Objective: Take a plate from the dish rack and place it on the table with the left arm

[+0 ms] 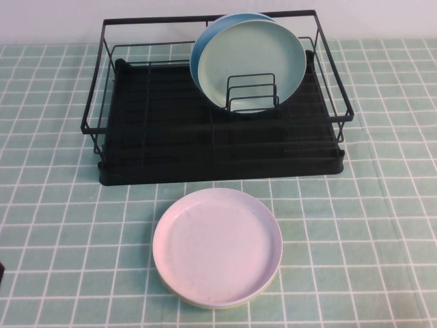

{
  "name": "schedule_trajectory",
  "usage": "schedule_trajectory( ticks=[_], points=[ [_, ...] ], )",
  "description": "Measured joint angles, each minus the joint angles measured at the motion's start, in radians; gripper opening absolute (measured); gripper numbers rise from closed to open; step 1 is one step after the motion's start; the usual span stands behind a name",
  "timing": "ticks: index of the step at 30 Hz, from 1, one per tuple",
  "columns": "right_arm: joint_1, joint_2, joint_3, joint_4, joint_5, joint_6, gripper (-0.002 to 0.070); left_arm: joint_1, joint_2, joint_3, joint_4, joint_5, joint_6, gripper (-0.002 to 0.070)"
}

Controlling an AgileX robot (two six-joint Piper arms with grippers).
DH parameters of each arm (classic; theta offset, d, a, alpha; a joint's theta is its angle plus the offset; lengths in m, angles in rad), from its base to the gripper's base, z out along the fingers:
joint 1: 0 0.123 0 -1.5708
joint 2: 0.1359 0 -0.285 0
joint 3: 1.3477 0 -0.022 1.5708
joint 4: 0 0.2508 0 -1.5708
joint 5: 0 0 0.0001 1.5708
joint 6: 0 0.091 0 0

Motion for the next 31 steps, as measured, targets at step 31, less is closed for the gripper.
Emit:
schedule_trajectory(
  ticks=[31],
  points=[
    [0.0,0.0,0.0,0.003,0.002,0.0,-0.0018,0.144,-0.099,0.001,0.147,0.395,-0.199,-0.0001]
  ],
)
